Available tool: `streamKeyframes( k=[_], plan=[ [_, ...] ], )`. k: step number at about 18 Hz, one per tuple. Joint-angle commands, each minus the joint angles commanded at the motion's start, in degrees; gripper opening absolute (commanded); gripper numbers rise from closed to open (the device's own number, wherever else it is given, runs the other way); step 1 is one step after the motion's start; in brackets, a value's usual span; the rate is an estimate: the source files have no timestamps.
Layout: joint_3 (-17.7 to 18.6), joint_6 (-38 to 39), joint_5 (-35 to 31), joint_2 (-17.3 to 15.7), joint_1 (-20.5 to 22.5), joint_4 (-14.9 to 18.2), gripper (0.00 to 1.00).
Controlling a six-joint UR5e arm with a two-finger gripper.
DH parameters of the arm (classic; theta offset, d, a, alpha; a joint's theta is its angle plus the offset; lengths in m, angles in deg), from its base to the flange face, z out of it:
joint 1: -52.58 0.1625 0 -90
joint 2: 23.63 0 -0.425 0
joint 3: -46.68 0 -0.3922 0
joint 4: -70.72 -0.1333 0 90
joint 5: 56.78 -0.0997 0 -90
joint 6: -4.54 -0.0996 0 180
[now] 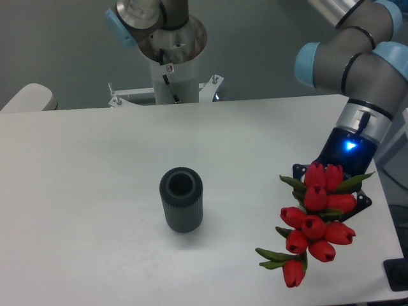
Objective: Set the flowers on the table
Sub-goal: 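Hold the red tulip bunch in the gripper and begin moving it, then lower the held tulips toward the table beside the grey vase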
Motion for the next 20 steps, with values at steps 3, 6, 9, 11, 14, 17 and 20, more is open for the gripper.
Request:
streamKeyframes(
  k=[3, 6, 9, 11, 14, 17, 20],
  plan=[
    [-0.44, 0.0, -1.58, -0.09, -0.18, 0.0, 0.32],
    [-0.09, -0.09, -2.28, -0.09, -1.05, -0.09, 0.32],
    [-0.09, 0.18, -2.64, -0.96, -1.84, 0.0, 0.32],
    [0.09, 0.7, -4.04, -1.4, -2.81, -0.09, 0.32],
    [0.43, 0.88, -6.15, -2.28, -2.81, 0.44, 0.32],
    [2.19, 0.79, -9.82, -3.86, -2.64, 0.7, 0.32],
    [3.85, 0.7, -19.05, -6.41, -2.55, 0.97, 0.32]
  ],
)
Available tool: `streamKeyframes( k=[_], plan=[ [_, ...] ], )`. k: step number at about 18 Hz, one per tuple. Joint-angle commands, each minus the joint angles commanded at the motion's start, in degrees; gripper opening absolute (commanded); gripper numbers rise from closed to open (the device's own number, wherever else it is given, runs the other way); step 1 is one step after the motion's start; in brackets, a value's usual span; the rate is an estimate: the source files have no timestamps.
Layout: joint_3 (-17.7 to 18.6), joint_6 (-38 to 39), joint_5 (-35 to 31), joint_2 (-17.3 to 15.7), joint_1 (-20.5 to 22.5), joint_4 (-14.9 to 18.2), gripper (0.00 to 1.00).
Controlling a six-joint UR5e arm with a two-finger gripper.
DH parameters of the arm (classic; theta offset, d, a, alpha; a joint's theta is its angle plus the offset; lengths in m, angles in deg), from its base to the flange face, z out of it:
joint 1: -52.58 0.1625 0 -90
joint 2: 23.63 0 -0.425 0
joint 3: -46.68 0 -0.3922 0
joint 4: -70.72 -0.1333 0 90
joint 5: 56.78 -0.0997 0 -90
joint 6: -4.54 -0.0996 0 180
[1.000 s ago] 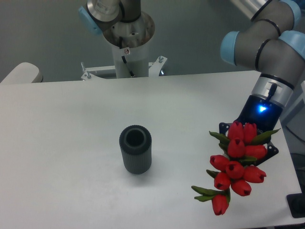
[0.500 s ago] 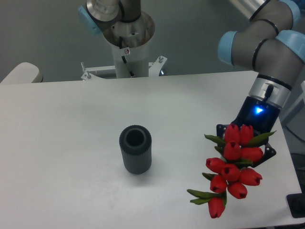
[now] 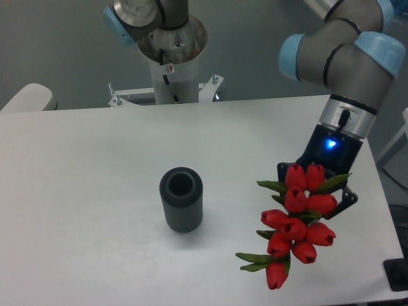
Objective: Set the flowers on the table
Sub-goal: 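Lower the held tulips toward the table beside the grey vase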
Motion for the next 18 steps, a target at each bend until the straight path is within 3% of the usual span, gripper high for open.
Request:
streamKeyframes(
  k=[4, 7, 10, 15, 18],
  plan=[
    [7.9, -0.61, -9.94, -5.36, -0.09, -0.35, 0.32],
    [10.98, -0.62, -20.29, -7.65, -0.17, -0.18, 0.32],
    [15.73, -0.7, -29.72, -8.01, -0.79, -0.53, 0.32],
    [21.71, 1.13, -34.56, -6.96, -2.2, -1.05, 0.32],
    [22.07, 3.16, -35.18, -5.38, -2.72, -0.97, 0.32]
  ],
)
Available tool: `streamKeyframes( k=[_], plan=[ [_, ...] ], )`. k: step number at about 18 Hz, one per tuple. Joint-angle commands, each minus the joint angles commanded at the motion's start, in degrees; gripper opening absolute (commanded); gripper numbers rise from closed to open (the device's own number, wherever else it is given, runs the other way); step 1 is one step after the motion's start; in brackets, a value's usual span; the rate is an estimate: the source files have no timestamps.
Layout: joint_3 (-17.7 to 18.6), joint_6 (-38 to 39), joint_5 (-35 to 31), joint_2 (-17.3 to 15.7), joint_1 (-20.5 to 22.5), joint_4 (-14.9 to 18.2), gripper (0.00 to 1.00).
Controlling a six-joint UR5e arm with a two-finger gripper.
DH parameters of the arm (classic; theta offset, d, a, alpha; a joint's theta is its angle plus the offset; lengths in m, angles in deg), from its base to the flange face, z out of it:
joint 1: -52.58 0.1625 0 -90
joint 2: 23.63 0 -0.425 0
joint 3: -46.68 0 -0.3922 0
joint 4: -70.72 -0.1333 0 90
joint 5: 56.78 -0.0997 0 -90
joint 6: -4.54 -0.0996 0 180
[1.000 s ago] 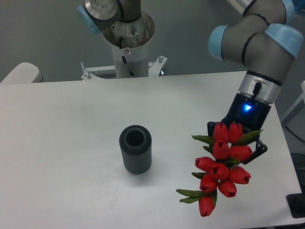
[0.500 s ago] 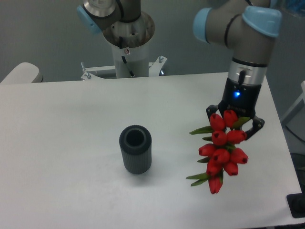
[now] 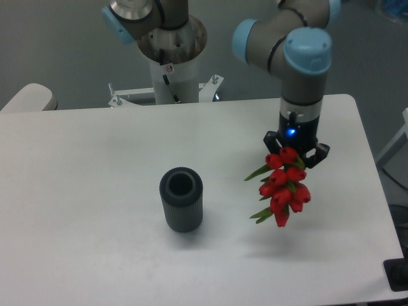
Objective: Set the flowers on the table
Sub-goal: 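Lower the held tulips toward the table beside the grey vase, then open the gripper to release the tulips onto the table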
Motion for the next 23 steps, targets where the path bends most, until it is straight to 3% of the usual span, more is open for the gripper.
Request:
streamKeyframes(
  k=[12, 17, 18, 20, 21, 23],
  plan=[
    [0.09, 1.32, -3.34, 6.15, -2.99, -2.02, 0.33],
    [-0.44, 0.88, -3.34, 8.7, -3.34, -3.34, 0.41],
    [-0.61, 0.8, -3.34, 8.79, -3.34, -3.34, 0.49],
    [-1.93, 0.45, -3.34, 8.71, -3.25, -3.25, 0.93],
    [-2.37, 0.27, -3.34, 8.53, -3.25, -3.25, 0.99],
    [-3.51, 0.27, -3.34, 8.36, -3.25, -3.25, 1.0]
  ],
)
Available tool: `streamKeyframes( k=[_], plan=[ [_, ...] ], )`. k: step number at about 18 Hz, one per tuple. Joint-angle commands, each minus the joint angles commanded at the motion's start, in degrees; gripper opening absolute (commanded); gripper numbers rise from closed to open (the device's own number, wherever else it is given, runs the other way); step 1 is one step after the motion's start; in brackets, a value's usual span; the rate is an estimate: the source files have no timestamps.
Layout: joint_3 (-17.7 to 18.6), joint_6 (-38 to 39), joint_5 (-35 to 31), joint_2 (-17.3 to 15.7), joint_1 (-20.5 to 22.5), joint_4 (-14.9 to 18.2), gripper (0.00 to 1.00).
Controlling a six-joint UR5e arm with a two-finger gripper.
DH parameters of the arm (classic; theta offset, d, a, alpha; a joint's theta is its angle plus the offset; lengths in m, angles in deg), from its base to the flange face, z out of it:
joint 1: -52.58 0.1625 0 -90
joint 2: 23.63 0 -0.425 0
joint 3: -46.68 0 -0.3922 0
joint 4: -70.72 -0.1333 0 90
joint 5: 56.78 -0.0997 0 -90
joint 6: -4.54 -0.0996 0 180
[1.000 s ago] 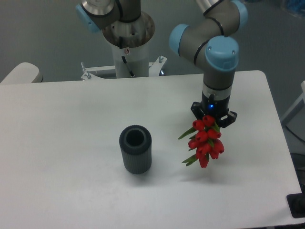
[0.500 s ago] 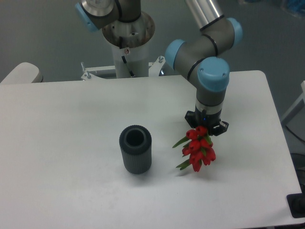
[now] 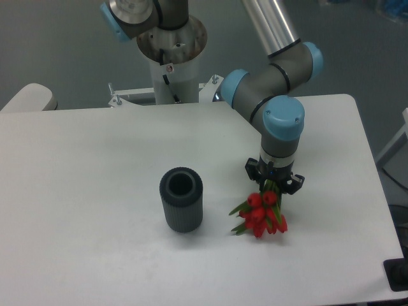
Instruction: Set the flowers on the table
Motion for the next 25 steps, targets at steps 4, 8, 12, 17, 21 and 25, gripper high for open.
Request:
streamKeyframes(
  k=[4, 8, 12, 17, 21, 25],
  plan=[
    [-4.56, -0.18, 0.18, -0.09, -0.35, 0.35, 1.0],
    [-11.59, -1.22, 0.61, 1.05, -2.11, 1.67, 1.0],
    [-18.01, -5.53, 1.05, 4.21, -2.81, 4.3, 1.0],
    [-25.92, -7.21, 5.27, 7.46, -2.64, 8.07, 1.0],
    [-32.95, -7.21, 8.6, 8.52, -2.72, 12.74, 1.0],
    [-37.44, -8.25, 10.63, 9.4, -2.72, 13.88, 1.0]
  ],
)
